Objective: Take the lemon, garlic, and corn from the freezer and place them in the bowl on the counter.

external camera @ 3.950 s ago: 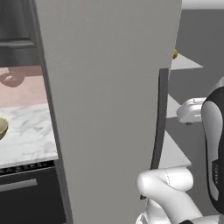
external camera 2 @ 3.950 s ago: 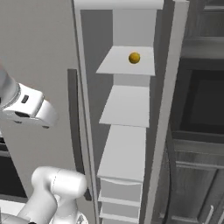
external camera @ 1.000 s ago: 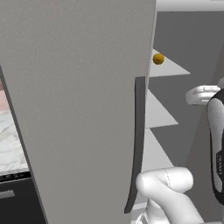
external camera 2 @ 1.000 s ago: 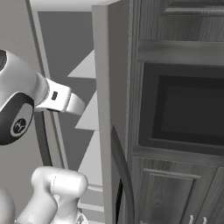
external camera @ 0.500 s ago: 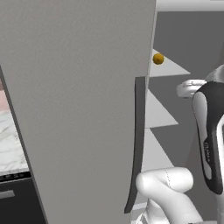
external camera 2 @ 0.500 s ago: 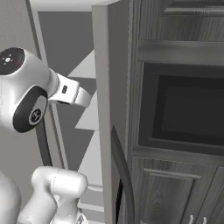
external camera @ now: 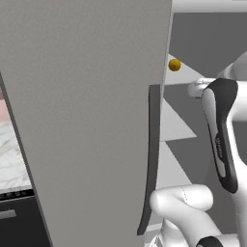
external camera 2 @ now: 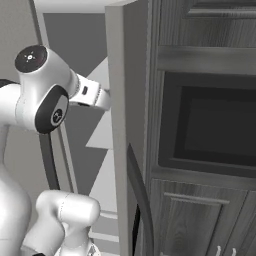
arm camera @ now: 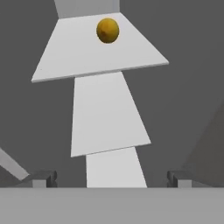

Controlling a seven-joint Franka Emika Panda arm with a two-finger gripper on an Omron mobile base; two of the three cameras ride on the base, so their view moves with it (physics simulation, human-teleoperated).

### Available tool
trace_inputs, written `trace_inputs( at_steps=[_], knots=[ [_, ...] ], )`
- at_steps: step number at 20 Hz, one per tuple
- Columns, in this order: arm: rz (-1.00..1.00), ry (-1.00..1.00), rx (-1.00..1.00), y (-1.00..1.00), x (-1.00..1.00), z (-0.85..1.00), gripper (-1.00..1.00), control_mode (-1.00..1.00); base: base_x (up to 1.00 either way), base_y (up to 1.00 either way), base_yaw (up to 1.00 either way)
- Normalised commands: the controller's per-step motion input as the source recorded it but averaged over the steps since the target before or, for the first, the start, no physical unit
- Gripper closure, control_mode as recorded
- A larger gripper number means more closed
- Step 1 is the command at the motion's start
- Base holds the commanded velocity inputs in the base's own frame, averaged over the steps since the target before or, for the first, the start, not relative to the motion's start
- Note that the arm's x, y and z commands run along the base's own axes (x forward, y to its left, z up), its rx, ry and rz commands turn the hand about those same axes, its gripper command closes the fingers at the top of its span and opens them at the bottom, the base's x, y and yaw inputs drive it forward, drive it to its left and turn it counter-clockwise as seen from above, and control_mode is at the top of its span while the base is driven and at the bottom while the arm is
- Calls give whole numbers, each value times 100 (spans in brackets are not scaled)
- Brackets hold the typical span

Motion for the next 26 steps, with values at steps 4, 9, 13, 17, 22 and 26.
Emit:
trace_inputs(
  at_steps=[4,9,13,17,22,26],
  knots=[
    [0,0,0,-21,42,0,-100,-100,0,0,0],
    [1,0,0,-17,41,0,-100,-100,0,0,0],
    [1,0,1,-9,41,0,-100,-100,0,0,0],
    [0,0,0,0,44,0,-100,-100,0,0,0],
    [0,0,0,0,51,0,-100,-100,0,0,0],
    [0,0,1,0,55,0,-100,-100,0,0,0]
  ],
)
